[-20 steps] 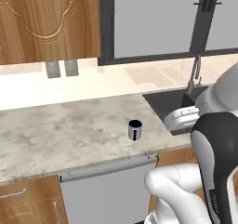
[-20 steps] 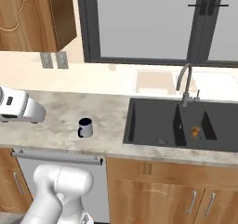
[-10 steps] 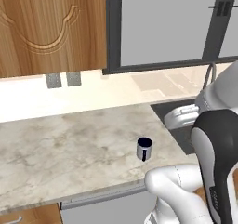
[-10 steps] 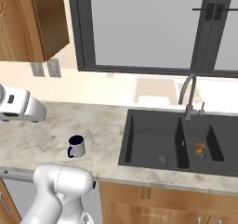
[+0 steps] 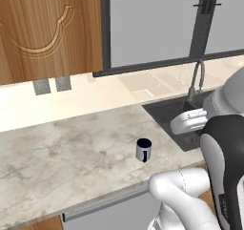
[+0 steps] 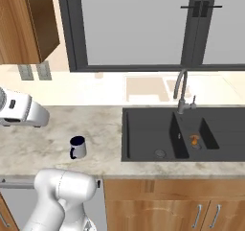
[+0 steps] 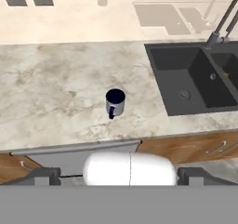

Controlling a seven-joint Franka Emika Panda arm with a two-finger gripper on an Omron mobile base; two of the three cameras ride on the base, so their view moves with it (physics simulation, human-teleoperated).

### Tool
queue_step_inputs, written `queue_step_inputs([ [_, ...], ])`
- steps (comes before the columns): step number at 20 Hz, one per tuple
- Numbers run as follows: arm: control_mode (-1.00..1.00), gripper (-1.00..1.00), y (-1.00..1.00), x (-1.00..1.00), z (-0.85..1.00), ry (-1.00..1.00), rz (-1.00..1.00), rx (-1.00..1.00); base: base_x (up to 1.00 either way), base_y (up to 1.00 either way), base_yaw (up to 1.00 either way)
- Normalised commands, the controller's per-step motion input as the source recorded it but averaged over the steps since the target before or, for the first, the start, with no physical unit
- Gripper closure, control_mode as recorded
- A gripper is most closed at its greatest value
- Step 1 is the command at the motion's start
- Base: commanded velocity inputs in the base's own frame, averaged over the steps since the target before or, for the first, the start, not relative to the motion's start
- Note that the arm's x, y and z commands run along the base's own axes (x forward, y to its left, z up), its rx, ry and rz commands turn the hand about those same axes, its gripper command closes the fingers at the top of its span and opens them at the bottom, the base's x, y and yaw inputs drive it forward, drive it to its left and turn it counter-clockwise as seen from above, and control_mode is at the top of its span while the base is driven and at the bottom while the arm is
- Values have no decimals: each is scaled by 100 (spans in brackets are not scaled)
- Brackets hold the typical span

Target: Clear the mugs and bowl far away from the sink.

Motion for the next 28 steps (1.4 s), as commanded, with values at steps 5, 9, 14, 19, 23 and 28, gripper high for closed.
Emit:
queue_step_inputs([
  [5,-100,-100,16,22,-26,6,-19,15,0,0,0],
  [9,-100,-100,7,0,-26,17,0,16,0,0,0],
  [14,-100,-100,0,0,-33,12,2,14,0,0,0],
  [19,-100,-100,0,9,-31,13,1,1,0,0,0],
  [23,-100,-100,4,34,-42,24,-1,0,0,0,0],
  [28,-100,-100,0,37,-48,23,0,0,0,0,0],
])
